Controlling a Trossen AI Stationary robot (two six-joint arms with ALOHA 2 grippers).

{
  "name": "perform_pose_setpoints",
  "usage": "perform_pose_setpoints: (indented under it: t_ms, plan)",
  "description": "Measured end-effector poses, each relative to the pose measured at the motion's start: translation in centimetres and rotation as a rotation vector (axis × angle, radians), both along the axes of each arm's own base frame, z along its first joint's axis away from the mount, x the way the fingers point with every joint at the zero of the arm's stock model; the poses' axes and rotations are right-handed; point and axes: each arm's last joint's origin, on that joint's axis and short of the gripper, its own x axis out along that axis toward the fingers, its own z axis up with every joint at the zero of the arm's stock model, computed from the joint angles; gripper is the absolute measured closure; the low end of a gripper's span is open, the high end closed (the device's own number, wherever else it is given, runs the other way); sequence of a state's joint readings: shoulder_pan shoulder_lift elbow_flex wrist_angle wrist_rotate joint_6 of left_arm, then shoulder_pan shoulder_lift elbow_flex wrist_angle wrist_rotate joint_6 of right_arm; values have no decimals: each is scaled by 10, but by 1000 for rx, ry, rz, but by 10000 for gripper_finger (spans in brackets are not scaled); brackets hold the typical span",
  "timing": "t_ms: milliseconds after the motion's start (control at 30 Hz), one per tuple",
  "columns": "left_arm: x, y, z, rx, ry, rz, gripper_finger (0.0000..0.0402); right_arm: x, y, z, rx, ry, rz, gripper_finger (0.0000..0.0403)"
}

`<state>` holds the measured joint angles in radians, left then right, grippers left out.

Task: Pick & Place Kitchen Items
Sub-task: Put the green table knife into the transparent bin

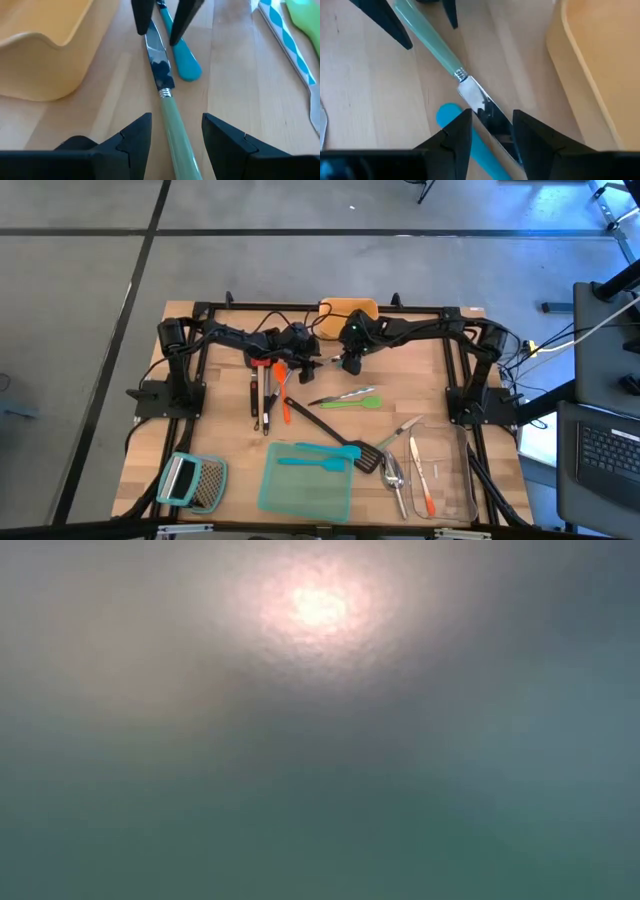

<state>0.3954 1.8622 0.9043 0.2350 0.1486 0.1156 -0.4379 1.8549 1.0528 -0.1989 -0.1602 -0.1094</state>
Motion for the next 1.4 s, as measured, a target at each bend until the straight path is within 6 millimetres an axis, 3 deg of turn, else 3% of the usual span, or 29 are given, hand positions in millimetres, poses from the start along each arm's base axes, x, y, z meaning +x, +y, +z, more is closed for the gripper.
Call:
perform_pose_setpoints:
  t_ms: [300, 633, 1000, 1233, 1400]
  plan:
    - [1, 0, 1, -2, -9, 5, 233, 0, -4, -19, 37, 48, -30, 261]
    - [0, -1, 0, -13, -4, 8, 233, 0, 1, -21, 143, 33, 42, 261]
    - [1, -2, 0, -29, -9, -12, 233, 0, 3, -22, 130, 48, 59, 260]
    - [7, -27, -3, 67, 50, -166, 233, 0, 4, -22, 130, 50, 60, 260]
    - [11, -40, -3, 245, 114, -131, 233, 0, 4, -22, 132, 52, 59, 260]
